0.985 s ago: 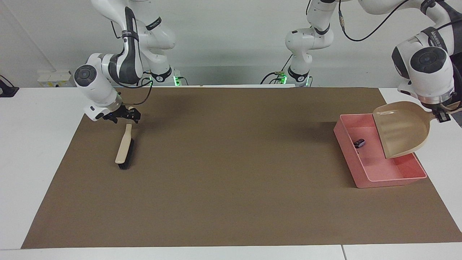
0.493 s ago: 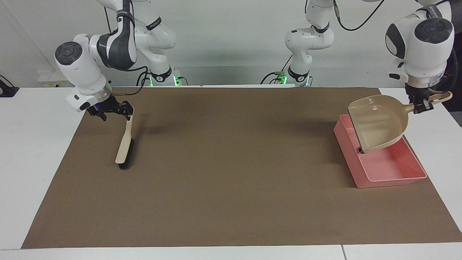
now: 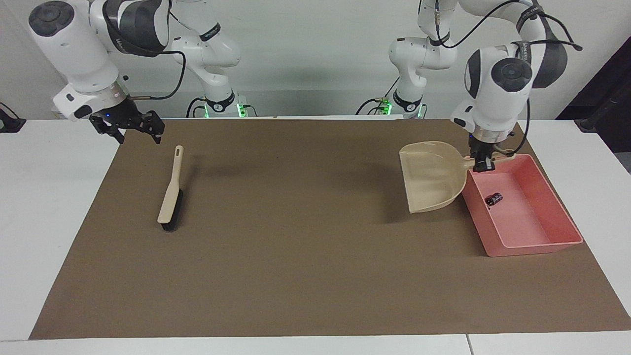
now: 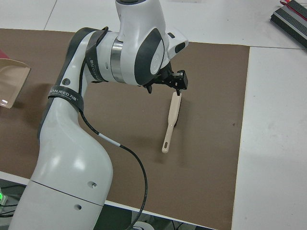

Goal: Clean e-waste and dump in bin
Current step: 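Tip the dustpan over the pink bin with the left gripper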

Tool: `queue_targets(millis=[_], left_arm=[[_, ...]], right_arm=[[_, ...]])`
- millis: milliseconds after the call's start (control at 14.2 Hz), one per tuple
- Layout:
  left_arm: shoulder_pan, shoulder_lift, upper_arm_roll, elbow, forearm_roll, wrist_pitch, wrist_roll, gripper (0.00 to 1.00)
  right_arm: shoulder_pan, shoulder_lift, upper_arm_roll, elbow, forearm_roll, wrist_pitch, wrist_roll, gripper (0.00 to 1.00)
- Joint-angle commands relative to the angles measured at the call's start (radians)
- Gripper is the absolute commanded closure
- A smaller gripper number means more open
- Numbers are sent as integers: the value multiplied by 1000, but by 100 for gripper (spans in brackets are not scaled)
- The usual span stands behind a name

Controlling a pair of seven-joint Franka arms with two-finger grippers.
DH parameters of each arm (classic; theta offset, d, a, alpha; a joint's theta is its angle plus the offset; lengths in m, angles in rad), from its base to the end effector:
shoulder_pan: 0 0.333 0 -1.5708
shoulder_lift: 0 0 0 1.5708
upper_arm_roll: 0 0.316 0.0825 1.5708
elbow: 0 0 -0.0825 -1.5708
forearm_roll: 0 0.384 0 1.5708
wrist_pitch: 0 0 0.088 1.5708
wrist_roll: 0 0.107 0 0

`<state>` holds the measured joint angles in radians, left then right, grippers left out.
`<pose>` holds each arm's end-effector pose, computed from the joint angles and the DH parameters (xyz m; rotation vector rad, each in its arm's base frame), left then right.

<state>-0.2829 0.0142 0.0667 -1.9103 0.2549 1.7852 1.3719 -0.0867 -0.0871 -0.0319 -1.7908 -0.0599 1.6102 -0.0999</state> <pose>0.5409 -0.0968 0.4766 -2.0166 2.2050 0.3764 0.5194 -0.0687 0.5713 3.0913 -0.0205 -0.1534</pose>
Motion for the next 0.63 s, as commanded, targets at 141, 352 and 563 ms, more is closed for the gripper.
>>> queue_targets(millis=[141, 352, 563], left_arm=[[-58, 59, 16, -67, -29, 146, -102, 100], [-55, 102, 16, -78, -51, 215, -102, 99], [-41, 124, 18, -89, -52, 253, -100, 98]], right_arm=[[-5, 56, -16, 45, 3, -18, 14, 1], [-7, 53, -17, 80, 8, -108, 17, 1], [-4, 52, -23, 100, 51, -127, 22, 1]])
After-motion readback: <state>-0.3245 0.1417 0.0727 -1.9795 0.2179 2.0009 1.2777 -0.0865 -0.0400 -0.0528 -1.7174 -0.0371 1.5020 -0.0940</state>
